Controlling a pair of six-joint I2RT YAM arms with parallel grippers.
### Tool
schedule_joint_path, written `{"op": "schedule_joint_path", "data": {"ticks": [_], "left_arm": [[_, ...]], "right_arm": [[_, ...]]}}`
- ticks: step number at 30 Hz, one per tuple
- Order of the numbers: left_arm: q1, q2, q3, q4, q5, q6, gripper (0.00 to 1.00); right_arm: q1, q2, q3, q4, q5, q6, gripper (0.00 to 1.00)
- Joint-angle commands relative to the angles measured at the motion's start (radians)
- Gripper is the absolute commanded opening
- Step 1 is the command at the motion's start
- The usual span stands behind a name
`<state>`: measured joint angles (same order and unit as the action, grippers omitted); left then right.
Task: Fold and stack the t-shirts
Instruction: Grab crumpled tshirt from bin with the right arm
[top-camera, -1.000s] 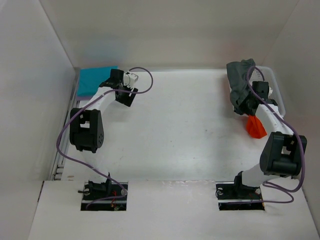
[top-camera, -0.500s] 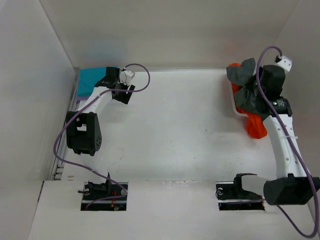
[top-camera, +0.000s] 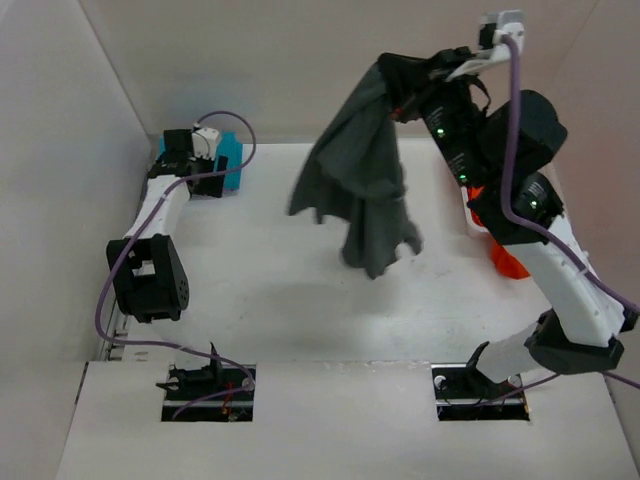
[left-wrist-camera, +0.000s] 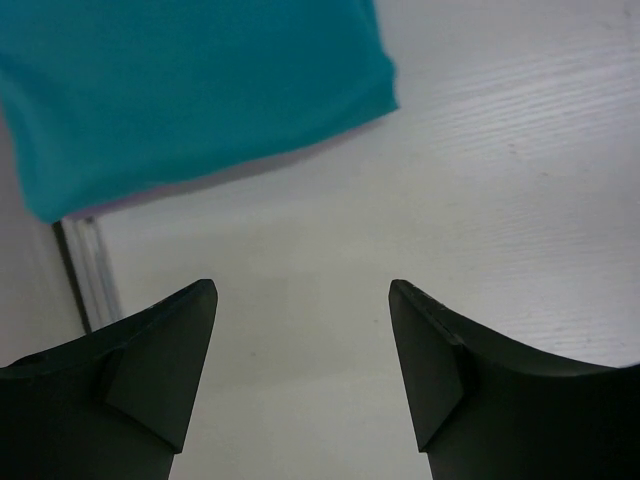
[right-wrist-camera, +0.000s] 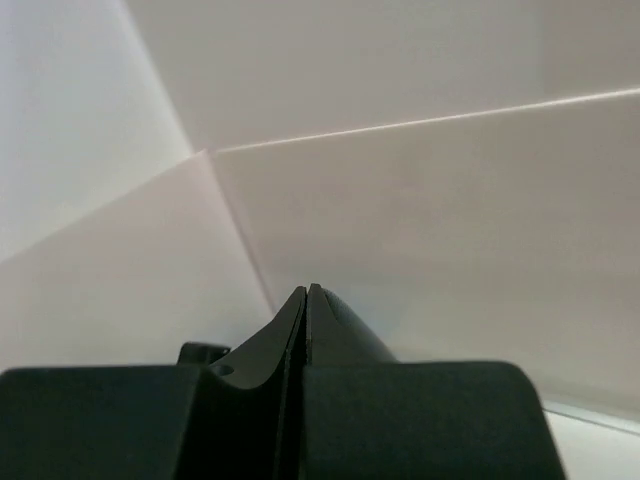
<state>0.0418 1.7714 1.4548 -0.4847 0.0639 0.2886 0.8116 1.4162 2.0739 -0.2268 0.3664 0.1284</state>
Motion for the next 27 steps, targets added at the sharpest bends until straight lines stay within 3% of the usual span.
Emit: {"op": "schedule_joint_path", "data": {"ticks": [1,6,11,14,16,19,27], "left_arm": [[0.086,-0.107,-0.013,0.070,0.005,-0.074,0.69],[0.177,-0.150,-0.017,0.084,0.017,-0.106,0.70],[0.186,-0.167,-0.043,0.086,0.020,-0.083,0.71],[0.160,-0.171,-0.066,0.087,0.028,-0.051,0.72],[0.134,-0.168,-0.082,0.078,0.028,-0.023,0.72],[0.093,-0.167,-0.112,0.064,0.019,0.030,0.72],[-0.027,-0.109,-0.229,-0.080,0.028,0.204,0.68]], "right_arm": [[0.092,0.084,0.074,0.053,0.026,-0.134,0.01],[0.105,0.099,-0.093,0.069,0.025,-0.061,0.01],[-0.065,0.023,-0.436,0.064,0.078,0.144,0.06],[-0.183,-0.002,-0.621,0.032,0.065,0.226,0.16],[-0.264,0.006,-0.707,-0.008,0.022,0.253,0.35],[-0.361,0.030,-0.787,-0.063,-0.050,0.293,0.49],[-0.345,0.091,-0.886,-0.036,-0.253,0.342,0.59]]}}
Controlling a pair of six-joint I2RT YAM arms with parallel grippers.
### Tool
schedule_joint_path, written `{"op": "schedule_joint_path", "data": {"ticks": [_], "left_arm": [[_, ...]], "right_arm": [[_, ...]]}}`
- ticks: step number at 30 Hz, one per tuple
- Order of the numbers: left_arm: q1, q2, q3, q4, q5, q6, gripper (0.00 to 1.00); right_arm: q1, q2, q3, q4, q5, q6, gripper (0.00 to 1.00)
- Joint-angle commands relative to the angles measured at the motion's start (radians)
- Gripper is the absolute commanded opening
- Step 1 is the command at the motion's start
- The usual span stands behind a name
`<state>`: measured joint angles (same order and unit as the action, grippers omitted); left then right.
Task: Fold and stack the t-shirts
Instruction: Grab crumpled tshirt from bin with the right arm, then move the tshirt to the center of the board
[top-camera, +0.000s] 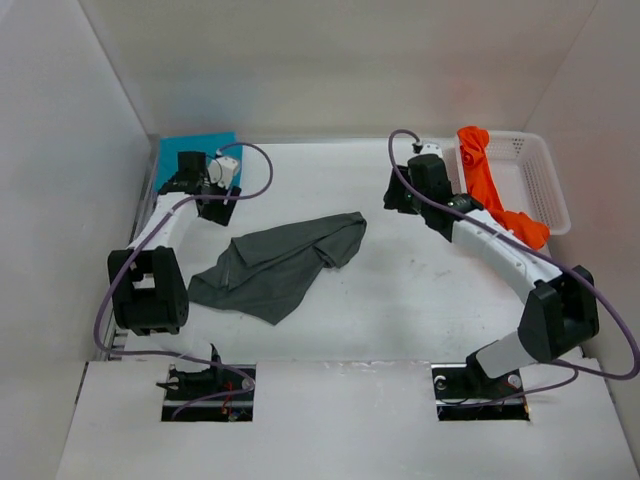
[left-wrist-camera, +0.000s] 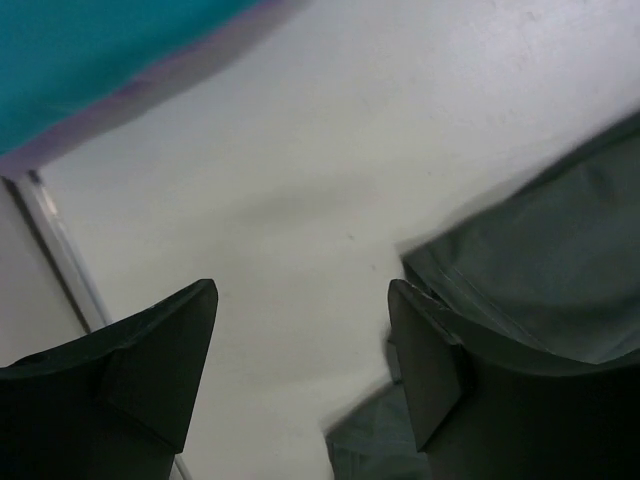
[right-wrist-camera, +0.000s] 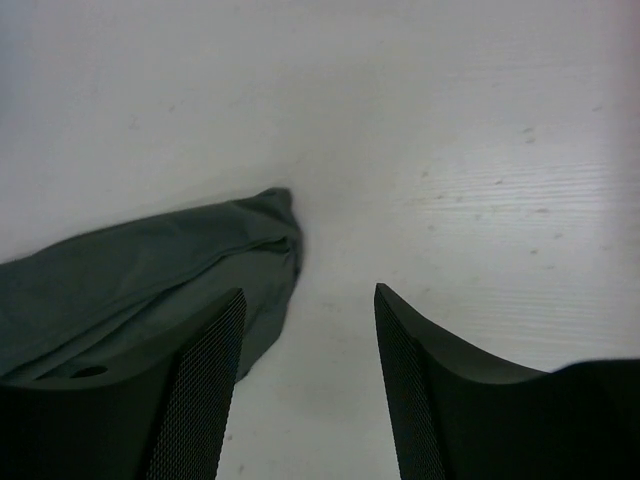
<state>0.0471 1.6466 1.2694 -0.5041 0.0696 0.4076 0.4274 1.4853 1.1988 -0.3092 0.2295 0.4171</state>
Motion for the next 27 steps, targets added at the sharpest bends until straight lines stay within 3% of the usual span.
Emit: {"op": "schedule_joint_path", "data": {"ticks": [1,7,12,16,18,22,27], "left_arm": [[-0.055,0.025,-0.060,-0.060,0.025,0.092,0.66],[-0.183,0.007,-0.149,-0.050,0.073,0.160,0.65],[-0.223,-0.016,-0.173,-0.102,0.151,0.180,0.66],[-0.255,0.005,-0.203,-0.102,0.119,0.183,0.64],[-0.256,0.028,-0.205,-0.102,0.096,0.181,0.60],[-0.241,0.071,-0.193,-0.103,0.075,0.166,0.39],[-0.252,0.087,-0.194,-0.111,0.078,0.154,0.26]], "right_arm": [[0.053,0.041,-0.024,0.059,-0.133,0.081,0.59],[0.096,0.119,-0.110,0.163,-0.231,0.245,0.61],[0.096,0.179,-0.157,0.229,-0.278,0.334,0.61],[0.104,0.236,-0.159,0.237,-0.311,0.385,0.61],[0.115,0.248,-0.160,0.233,-0.315,0.402,0.61],[0.127,0.282,-0.169,0.217,-0.325,0.423,0.61],[0.135,0.346,-0.144,0.225,-0.364,0.436,0.59]]}}
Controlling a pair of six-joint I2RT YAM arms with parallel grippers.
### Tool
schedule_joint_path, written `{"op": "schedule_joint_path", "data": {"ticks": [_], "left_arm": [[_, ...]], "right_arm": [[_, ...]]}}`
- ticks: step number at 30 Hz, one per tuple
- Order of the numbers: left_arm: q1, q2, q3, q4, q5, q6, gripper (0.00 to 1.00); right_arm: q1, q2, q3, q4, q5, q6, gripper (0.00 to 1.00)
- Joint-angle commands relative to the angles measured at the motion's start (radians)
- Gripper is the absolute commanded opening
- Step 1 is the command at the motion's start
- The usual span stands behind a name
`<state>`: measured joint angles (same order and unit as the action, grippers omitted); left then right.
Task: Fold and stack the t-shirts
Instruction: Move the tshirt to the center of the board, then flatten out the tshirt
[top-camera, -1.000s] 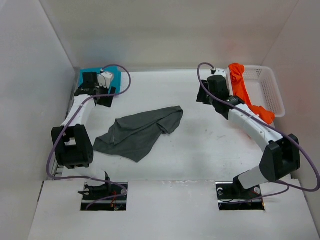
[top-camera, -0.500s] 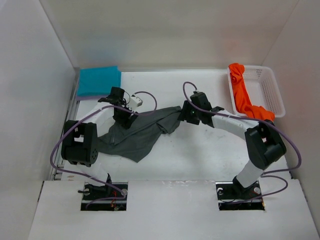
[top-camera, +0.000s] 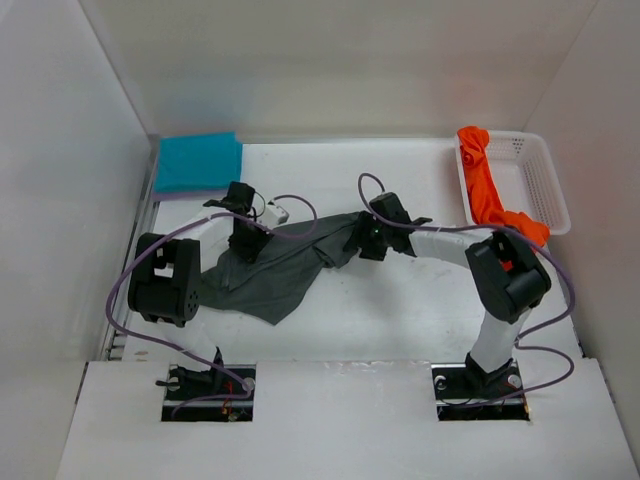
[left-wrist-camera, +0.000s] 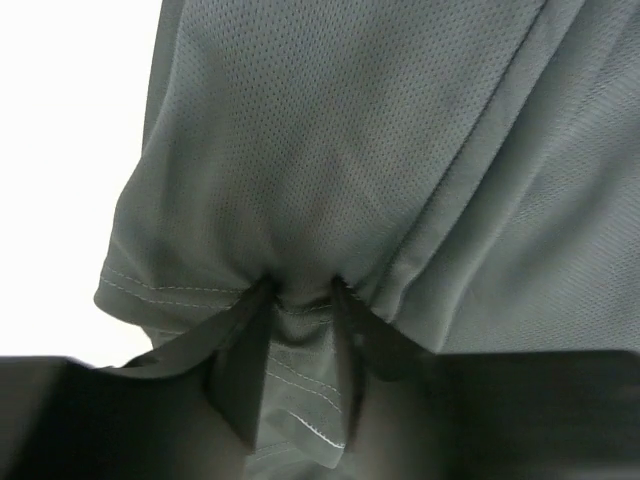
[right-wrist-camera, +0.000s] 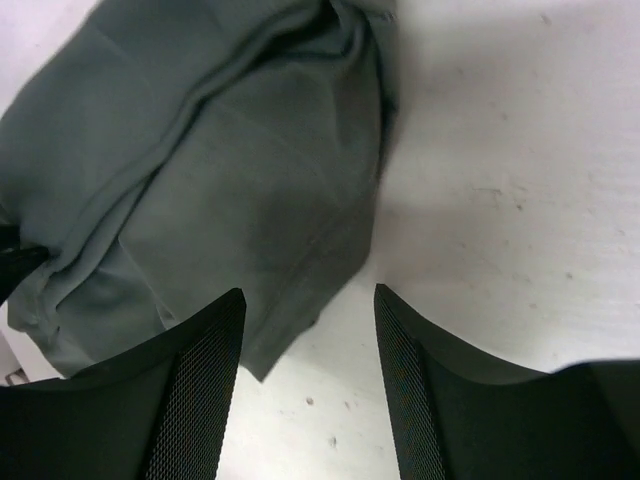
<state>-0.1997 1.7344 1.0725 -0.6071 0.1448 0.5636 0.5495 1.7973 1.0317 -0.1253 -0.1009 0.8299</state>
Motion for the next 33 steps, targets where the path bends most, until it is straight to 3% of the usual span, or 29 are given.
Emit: {"op": "schedule_joint_path", "data": {"ticks": [1,3,5,8,10,14,17,25,29,33], "left_arm": [[-0.007,-0.001,0.000,-0.005,0.001,-0.005,0.22],[-0.007,-0.002,-0.003,0.000,-0.001,-0.008,0.15],[0.000,-0.003,-0.006,0.000,-0.002,-0.011,0.09],[0.018,-0.016,0.004,0.012,-0.022,-0.031,0.03],[0.035,-0.038,0.032,0.024,-0.034,-0.045,0.01],[0.072,-0.071,0.162,0.029,-0.054,-0.053,0.00],[0.095,-0.075,0.320,0.044,-0.065,-0.050,0.00],[0.107,-0.001,0.785,0.130,-0.120,-0.044,0.02],[0.093,-0.042,0.787,0.227,-0.113,-0.034,0.06],[0.044,-0.108,0.579,0.224,-0.080,0.021,0.16]], "right_arm": [[0.017,0.046,0.039,0.036,-0.040,0.023,0.59],[0.023,0.063,0.054,0.035,-0.042,0.023,0.56],[0.025,0.082,0.064,0.041,-0.048,0.031,0.47],[0.025,0.094,0.059,0.061,-0.068,0.037,0.15],[0.005,0.082,0.054,0.073,-0.066,0.034,0.01],[-0.084,0.011,0.106,0.049,-0.049,-0.024,0.00],[-0.171,-0.041,0.241,-0.048,-0.011,-0.119,0.00],[-0.289,-0.073,0.836,-0.368,0.148,-0.455,0.00],[-0.299,-0.145,0.935,-0.387,0.175,-0.523,0.00],[-0.280,-0.260,0.788,-0.360,0.167,-0.537,0.00]]}}
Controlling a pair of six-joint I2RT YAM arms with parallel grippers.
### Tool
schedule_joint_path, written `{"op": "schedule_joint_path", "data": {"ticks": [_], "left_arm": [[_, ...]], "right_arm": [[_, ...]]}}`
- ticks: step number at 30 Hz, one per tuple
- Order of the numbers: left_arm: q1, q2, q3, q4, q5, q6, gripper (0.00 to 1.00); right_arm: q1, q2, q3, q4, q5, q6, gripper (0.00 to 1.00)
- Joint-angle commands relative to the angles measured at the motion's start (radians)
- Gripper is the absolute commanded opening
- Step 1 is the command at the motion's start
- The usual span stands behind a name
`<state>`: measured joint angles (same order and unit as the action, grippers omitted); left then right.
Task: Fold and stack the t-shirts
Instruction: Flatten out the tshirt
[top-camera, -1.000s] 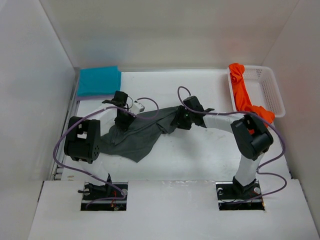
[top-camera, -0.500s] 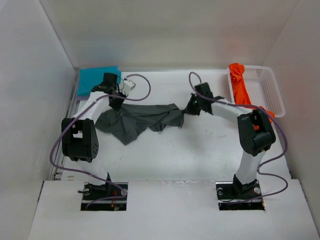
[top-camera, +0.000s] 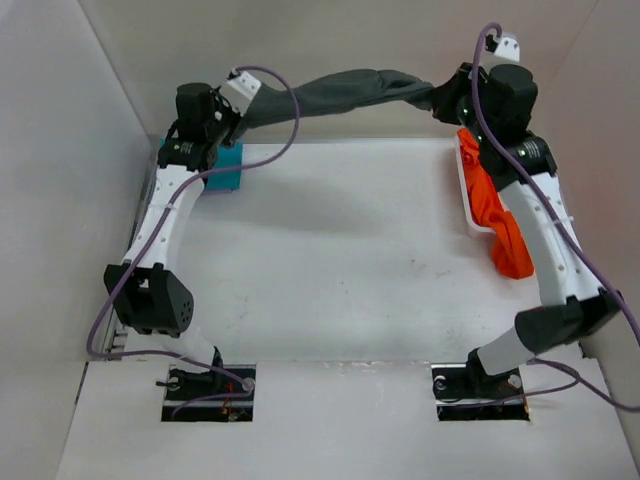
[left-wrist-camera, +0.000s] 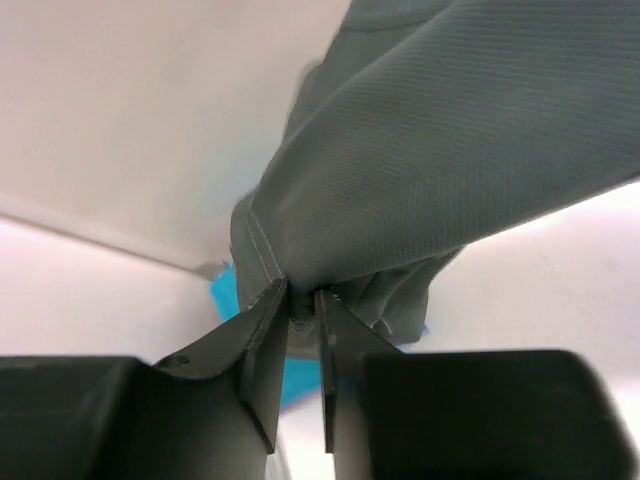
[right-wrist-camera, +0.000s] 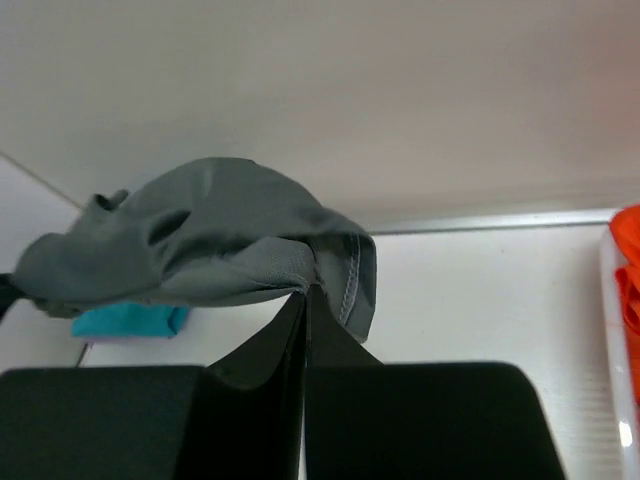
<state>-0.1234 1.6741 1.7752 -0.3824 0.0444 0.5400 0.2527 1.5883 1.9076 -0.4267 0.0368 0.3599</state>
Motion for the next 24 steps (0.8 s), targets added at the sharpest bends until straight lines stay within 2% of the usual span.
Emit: {"op": "schedule_joint_path", "data": {"ticks": [1,4,7,11,16,20,24], "left_arm": [[-0.050,-0.071,-0.211,-0.001,0.023,0.064,0.19],[-0.116,-0.146,-0.492,-0.016,0.031,0.127,0.32],[-0.189,-0.217,-0.731,-0.100,0.032,0.201,0.46],[-0.230,-0.275,-0.881,-0.226,0.034,0.238,0.57],[-0.227,-0.294,-0.876,-0.242,0.023,0.219,0.62],[-0.212,-0.254,-0.812,-0.110,-0.021,0.158,0.63],[-0.172,-0.147,-0.682,0.029,-0.046,0.055,0.65]], "right_arm": [[0.041,-0.082,-0.158,-0.047,0.034,-0.070,0.00],[0.117,-0.175,-0.428,0.003,0.061,-0.043,0.00],[0.190,-0.241,-0.681,0.057,0.093,0.029,0.00],[0.257,-0.289,-0.941,0.098,0.115,0.145,0.00],[0.283,-0.318,-1.079,0.117,0.103,0.223,0.01],[0.279,-0.370,-1.147,0.105,0.089,0.261,0.01],[0.282,-0.398,-1.196,0.043,0.083,0.312,0.03]]}}
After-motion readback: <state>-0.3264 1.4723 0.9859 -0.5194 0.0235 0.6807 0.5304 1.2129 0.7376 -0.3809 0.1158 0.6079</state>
